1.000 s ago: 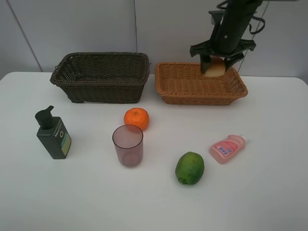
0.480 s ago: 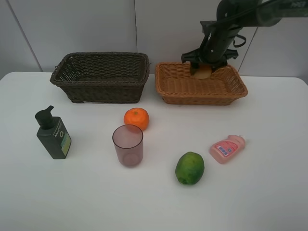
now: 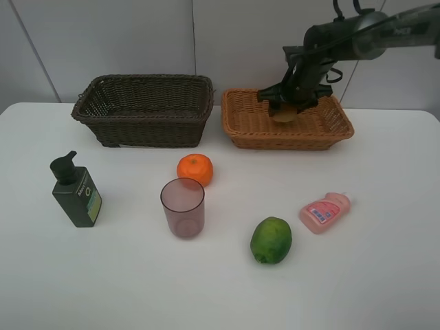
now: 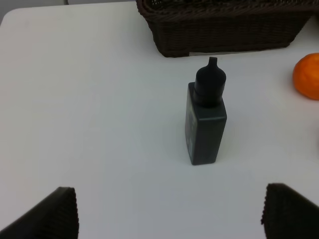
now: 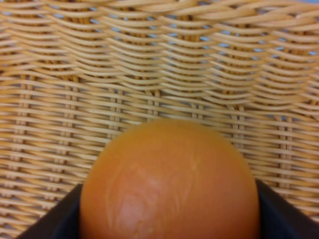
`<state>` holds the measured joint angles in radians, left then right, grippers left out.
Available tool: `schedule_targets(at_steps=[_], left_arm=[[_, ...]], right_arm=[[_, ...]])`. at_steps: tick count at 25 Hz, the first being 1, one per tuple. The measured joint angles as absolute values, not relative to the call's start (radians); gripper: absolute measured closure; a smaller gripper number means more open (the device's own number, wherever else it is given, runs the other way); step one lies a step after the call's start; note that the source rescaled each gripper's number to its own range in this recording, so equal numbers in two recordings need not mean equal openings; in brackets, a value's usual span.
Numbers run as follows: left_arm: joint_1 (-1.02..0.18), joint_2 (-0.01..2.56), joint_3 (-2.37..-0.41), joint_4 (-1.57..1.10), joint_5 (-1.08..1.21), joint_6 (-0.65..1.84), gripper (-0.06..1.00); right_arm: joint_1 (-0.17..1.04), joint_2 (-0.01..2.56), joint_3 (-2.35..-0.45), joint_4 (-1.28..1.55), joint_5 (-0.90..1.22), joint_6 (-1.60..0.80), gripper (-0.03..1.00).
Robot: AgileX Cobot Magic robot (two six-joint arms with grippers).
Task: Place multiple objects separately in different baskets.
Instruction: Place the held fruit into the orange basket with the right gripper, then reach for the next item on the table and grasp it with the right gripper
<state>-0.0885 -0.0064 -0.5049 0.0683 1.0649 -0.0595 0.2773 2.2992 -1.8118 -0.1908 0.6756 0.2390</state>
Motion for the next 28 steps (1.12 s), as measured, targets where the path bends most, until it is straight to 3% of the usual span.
schedule_targets(at_steps=[5,7,9,10,12,17,23,28], left_arm=[[-0.089,-0.006,-0.505,0.068,1.065,-0.059,-0.02],[-0.089,-0.006,-0.505,0.068,1.065,-0.059,-0.02],[-0.089,-0.006,-0.505,0.068,1.065,-0.059,-0.02],[-0.089,-0.006,-0.505,0.068,1.065,-0.059,-0.02],[-0.089,-0.006,-0.505,0.068,1.065,-0.059,-0.02],[-0.089,-0.006,-0.505,0.068,1.065,-0.059,-0.02],[-0.089,-0.006,-0.505,0.068,1.065,-0.059,-0.02],[-0.089,-0.006,-0.505,0.068,1.065,-0.059,-0.02]], right_arm=[[0.277,2.3,-1.812,-0.191,0.664,0.239,0.81],[0.277,2.3,-1.812,-0.191,0.664,0.239,0.55],[0.277,2.3,-1.812,-0.191,0.664,0.239,0.2],[0.277,2.3,-1.812,-0.191,0.665,0.239,0.1],[0.277,2.298,-1.812,-0.191,0.669,0.239,0.02],[0.28,2.25,-1.812,-0.191,0.742,0.239,-0.01],[0.339,2.158,-1.802,-0.186,0.991,0.239,-0.03],[0.397,2.023,-1.629,-0.11,1.017,0.243,-0.03]])
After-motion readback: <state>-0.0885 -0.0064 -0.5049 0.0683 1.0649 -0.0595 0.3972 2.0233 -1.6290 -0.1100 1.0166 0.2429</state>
